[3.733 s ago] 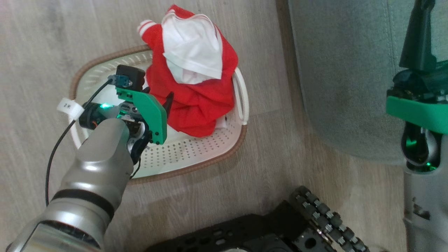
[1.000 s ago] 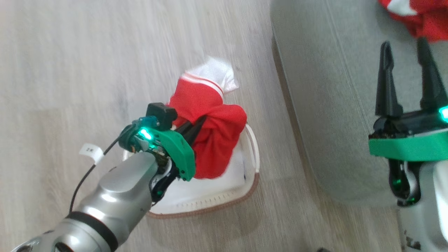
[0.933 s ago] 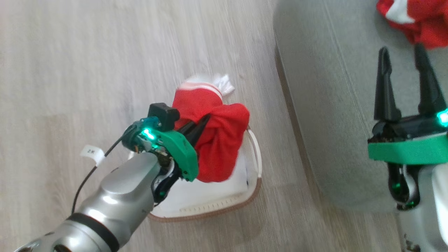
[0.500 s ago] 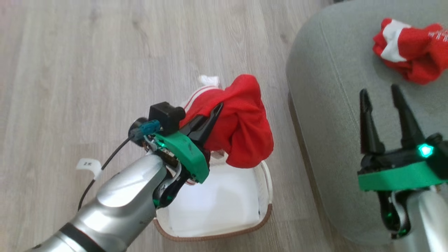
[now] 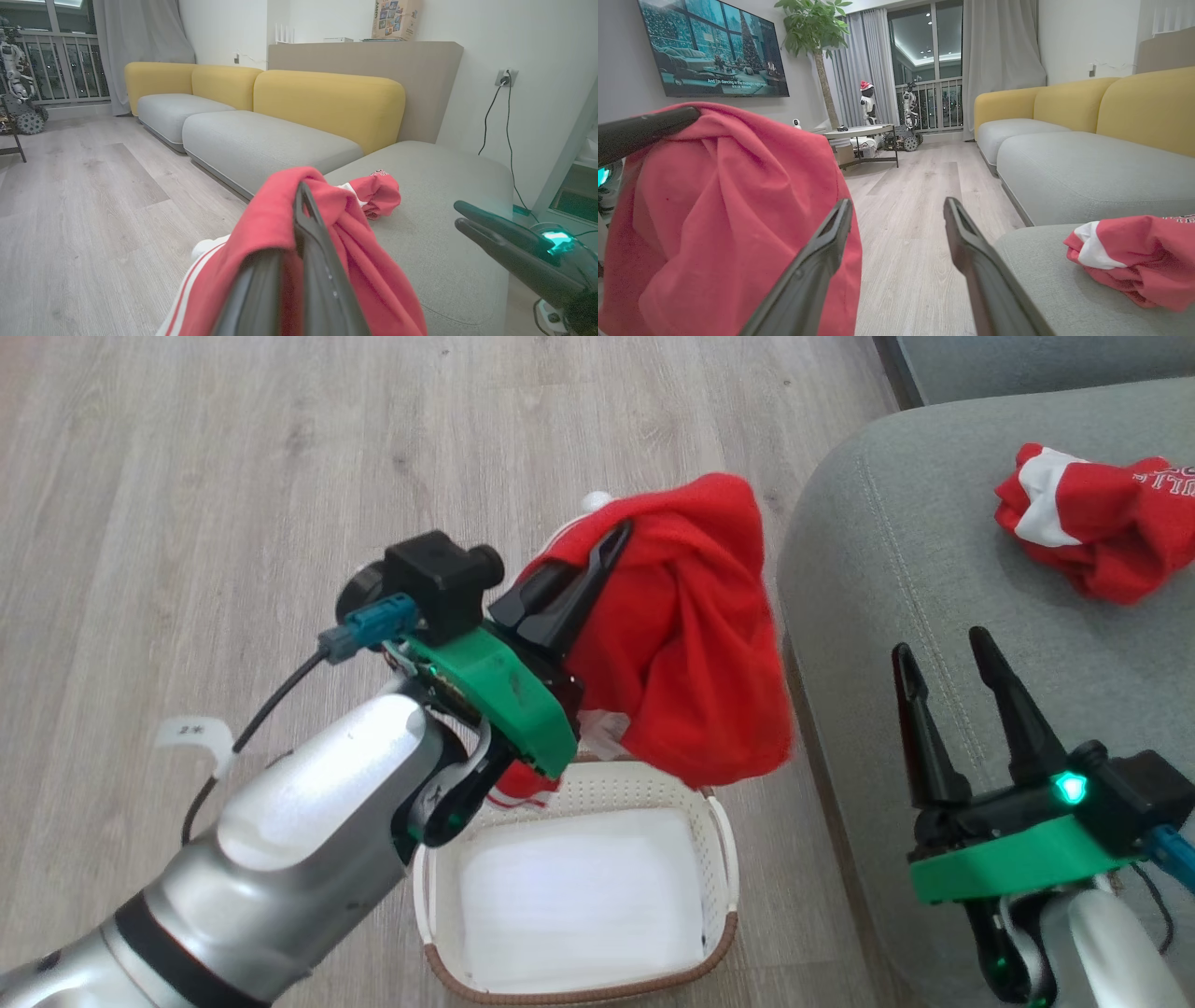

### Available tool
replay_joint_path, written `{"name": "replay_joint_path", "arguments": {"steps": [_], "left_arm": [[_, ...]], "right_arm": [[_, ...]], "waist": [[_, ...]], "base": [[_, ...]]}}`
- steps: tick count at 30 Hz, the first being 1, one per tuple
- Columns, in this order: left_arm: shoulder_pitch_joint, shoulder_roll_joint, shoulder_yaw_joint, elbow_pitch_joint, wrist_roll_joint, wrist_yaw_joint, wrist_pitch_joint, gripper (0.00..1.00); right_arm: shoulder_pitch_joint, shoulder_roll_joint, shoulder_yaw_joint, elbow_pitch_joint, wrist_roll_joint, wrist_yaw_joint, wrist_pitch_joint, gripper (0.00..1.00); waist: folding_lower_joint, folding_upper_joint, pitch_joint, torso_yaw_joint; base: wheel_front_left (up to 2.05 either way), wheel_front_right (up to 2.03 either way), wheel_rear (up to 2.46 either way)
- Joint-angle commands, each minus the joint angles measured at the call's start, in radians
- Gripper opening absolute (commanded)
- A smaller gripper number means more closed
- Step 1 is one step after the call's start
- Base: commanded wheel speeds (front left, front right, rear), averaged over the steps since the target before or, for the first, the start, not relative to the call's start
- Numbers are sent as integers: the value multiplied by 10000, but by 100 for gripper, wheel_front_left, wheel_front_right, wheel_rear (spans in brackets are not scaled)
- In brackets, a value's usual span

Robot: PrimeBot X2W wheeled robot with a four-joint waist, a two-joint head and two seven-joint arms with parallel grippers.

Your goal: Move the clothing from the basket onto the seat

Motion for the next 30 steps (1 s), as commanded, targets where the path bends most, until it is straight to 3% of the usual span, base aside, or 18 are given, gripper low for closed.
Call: {"name": "replay_joint_path", "arguments": {"steps": [1,13,18,23,30], "left_arm": [[-622,300,554,-373,47,141,50,0],[-597,342,482,-647,19,267,188,0],[-623,258,389,-567,4,201,192,0],[-612,110,256,-535,6,148,182,0],[-615,-284,38,-567,-81,23,196,0]], "right_arm": [[-162,-123,279,-390,108,-4,-51,100],[-686,-312,1637,-569,525,-4,-51,100],[-1474,-259,2764,-400,849,-4,-51,100],[-2141,-219,3509,304,875,-4,-20,100],[-2572,-36,3544,1648,665,-4,251,100]], "waist": [[1,-1,-1,-9],[1,-1,62,-80],[1,-1,94,-14],[1,-1,67,160],[1,-1,-109,594]], "base": [[0,0,0],[0,0,0],[0,0,0],[0,0,0],[0,0,0]]}}
